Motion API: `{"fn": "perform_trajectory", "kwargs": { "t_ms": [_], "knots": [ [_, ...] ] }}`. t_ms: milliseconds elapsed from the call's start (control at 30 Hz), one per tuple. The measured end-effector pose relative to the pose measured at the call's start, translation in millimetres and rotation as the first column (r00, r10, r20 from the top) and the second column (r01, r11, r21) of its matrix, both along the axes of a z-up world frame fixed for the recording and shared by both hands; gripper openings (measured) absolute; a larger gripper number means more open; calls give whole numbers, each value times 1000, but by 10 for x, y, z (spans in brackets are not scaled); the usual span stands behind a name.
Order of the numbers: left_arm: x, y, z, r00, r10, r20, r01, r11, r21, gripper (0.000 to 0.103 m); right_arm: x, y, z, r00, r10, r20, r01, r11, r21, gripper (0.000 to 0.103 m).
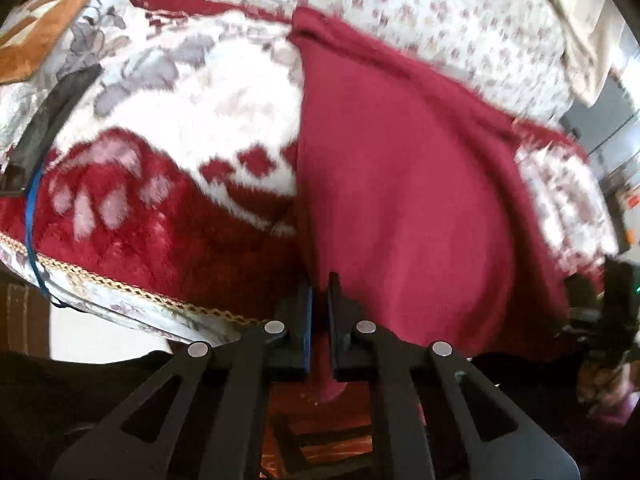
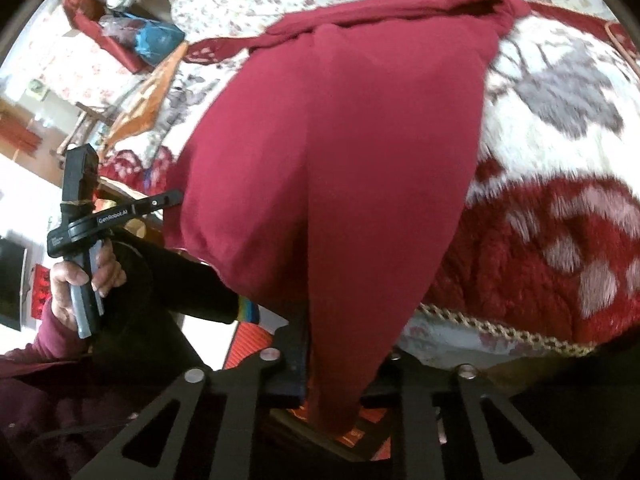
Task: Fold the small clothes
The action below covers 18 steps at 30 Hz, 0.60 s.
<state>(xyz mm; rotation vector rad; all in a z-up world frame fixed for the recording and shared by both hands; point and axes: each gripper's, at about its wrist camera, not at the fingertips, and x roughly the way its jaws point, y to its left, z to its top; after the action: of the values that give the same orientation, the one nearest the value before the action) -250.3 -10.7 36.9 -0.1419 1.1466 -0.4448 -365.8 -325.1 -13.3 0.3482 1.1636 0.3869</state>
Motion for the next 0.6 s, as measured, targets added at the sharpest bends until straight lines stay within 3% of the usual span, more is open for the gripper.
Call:
{"fn": "perform_trajectory", "kwargs": {
  "t_ms": [67,167,300,433,600],
  "knots": [
    [-16,120,182,1000,18,18,-17,998,-64,5,-29,7,84,999,28,20,-29,999,36,12],
    [-20,188,313,998,32,51,-29,998,-56,5,-83,29,206,997,63,54,-66,996,53,11],
    [-18,207,341,999,38,33,-35,996,-87,5,-87,-45,235,997,57,60,-63,993,100,11],
    [63,144,558,997,29,74,-20,993,-120,5,-59,-174,330,996,27,82,-43,979,200,11],
    [446,-17,903,986,32,165,-9,990,-138,5,232,-516,740,976,-78,204,12,953,303,11]
  ]
}}
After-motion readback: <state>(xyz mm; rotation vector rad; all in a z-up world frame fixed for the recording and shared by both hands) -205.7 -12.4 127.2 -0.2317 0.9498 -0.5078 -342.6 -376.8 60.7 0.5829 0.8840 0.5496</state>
